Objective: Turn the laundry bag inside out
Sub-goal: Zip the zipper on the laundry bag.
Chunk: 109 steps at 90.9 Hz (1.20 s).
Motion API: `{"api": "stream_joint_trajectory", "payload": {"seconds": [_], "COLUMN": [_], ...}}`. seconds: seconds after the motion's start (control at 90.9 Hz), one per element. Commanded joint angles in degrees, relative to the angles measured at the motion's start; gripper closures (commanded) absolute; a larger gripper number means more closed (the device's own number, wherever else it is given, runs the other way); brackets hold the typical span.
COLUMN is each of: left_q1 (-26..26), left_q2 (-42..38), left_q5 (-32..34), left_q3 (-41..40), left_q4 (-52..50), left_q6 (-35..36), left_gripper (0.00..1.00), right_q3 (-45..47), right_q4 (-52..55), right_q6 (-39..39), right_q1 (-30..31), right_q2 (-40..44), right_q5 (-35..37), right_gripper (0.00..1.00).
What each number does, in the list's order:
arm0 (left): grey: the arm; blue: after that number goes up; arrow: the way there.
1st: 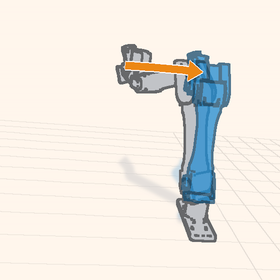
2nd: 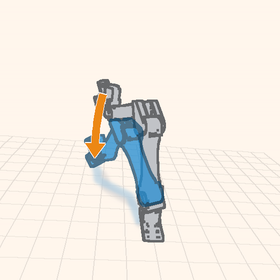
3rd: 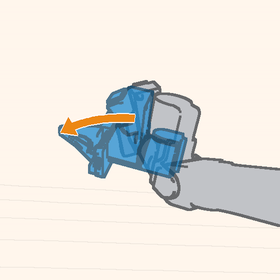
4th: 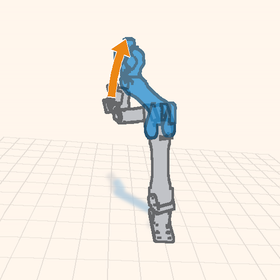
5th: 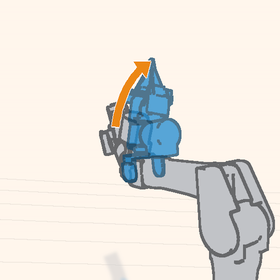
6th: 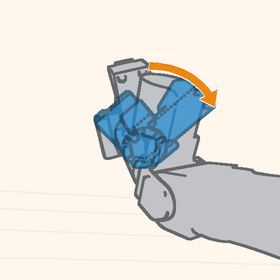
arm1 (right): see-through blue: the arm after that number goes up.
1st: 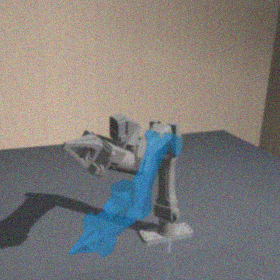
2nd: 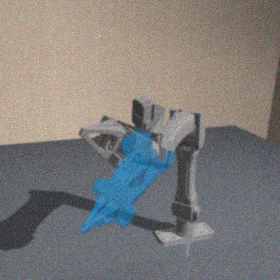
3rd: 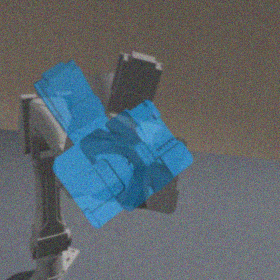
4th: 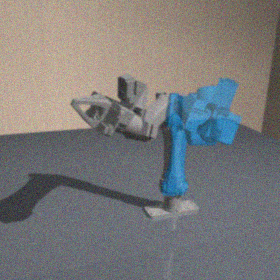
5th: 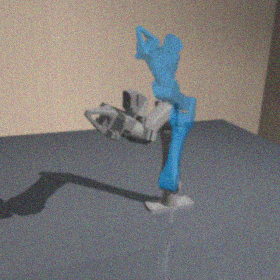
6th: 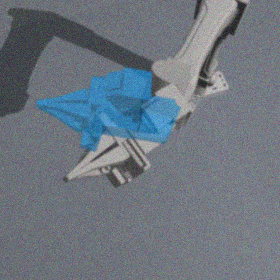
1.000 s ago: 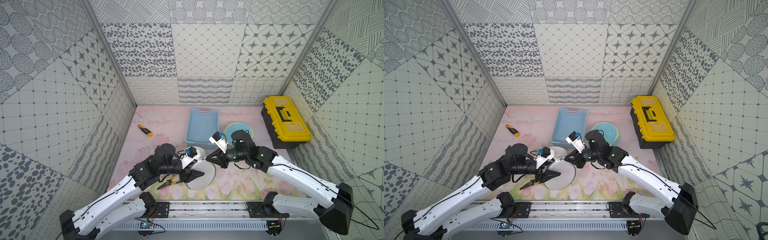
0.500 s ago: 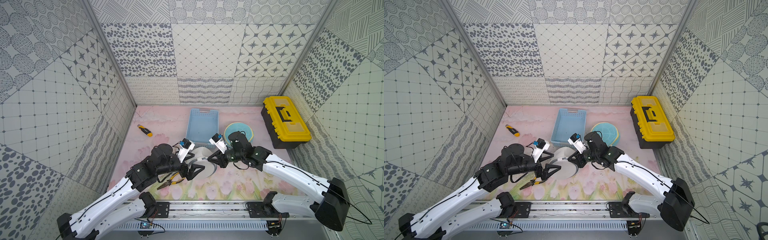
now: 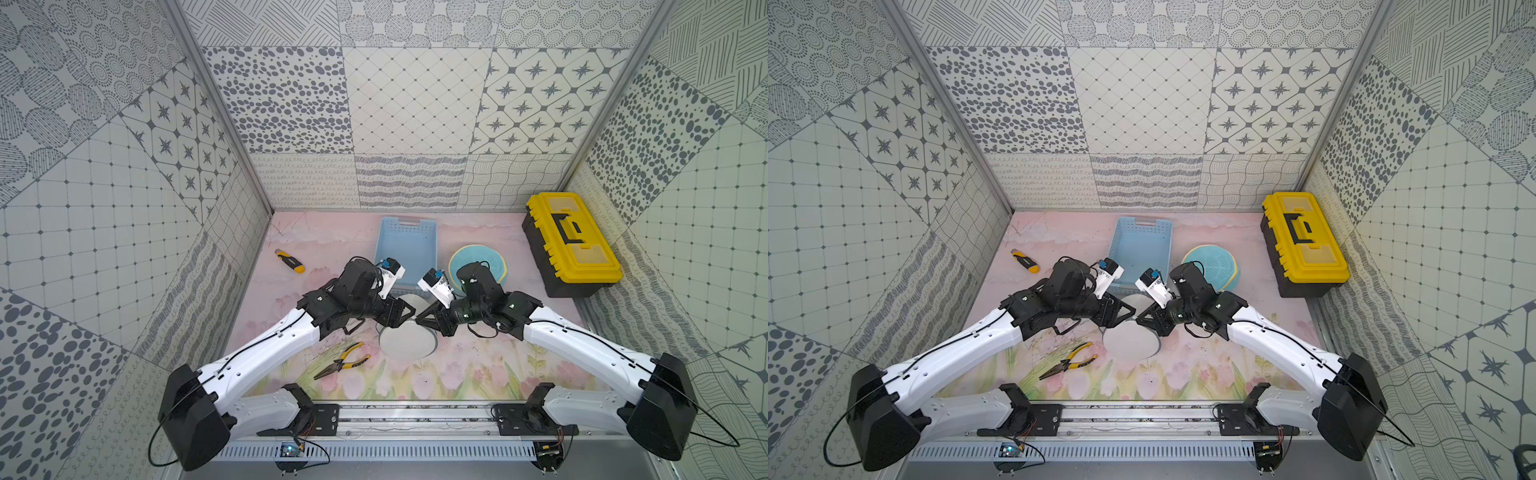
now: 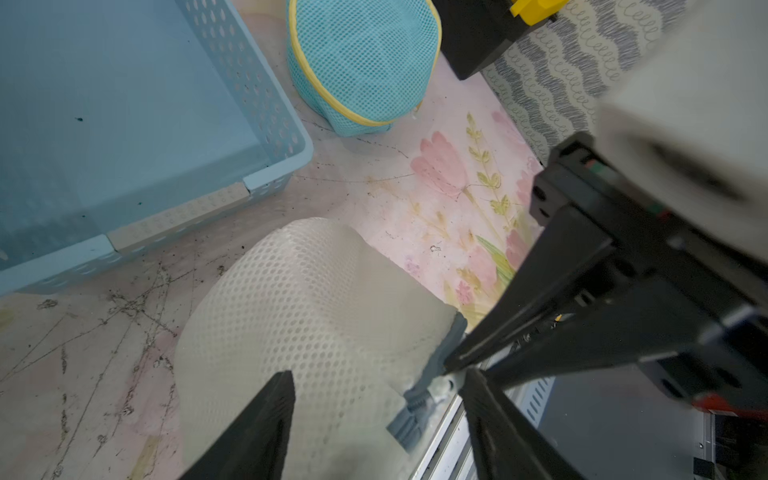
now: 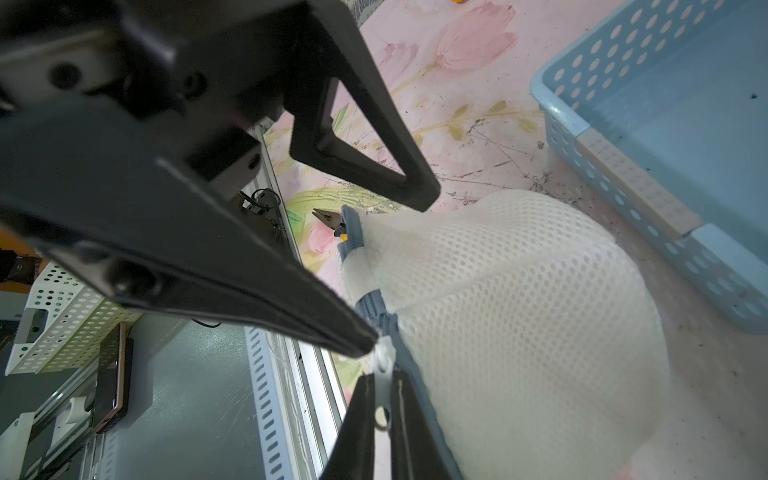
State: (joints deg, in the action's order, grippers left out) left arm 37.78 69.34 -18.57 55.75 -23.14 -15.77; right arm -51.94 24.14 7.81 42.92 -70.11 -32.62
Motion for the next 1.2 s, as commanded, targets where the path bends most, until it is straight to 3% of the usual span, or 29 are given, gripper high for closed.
{"api": "stream_joint_trajectory", "payload": {"seconds": [0.0,0.187,0.33,0.737,0.836,1.079,1.189], "left_q1": [-1.7,-1.2,0.2,2.4,2.8,3.3,3.7], "left_q2": [3.5,3.3,4.2,4.3,5.2,5.3,5.4], "left_q5": [-5.6,-9.9,-9.8,-7.9,-7.6,-6.9,-6.6], "left_q3": [2.9,2.7,2.3,1.8,2.3,3.1,3.4], "left_q4": [-1.4,-6.7,-10.7,-10.9,-10.9,-11.7,-12.4], "left_q6": [3.8,4.7,4.8,5.0,5.2,5.7,5.7], "left_gripper": [0.31,0.42,0.57,0.61,0.67,0.99,1.0], "right_q3": [-0.2,-1.0,-1.3,-1.2,-1.0,-0.8,-0.9], "right_q4": [-2.1,-2.9,-3.3,-4.9,-5.5,-5.5,-5.4], "right_q6": [-1.6,-1.4,-1.0,1.2,2.0,3.9,4.7], "right_q1": [-0.6,-1.5,-1.8,-2.1,-2.1,-2.1,-2.1], "right_q2": [-0.8,-1.3,-1.8,-2.6,-2.7,-2.3,-2.2], "right_q5": [-1.4,-1.4,-1.2,-1.9,-1.9,0.3,2.3], "right_gripper": [1.0,1.0,1.0,1.0,1.0,1.0,1.0]}}
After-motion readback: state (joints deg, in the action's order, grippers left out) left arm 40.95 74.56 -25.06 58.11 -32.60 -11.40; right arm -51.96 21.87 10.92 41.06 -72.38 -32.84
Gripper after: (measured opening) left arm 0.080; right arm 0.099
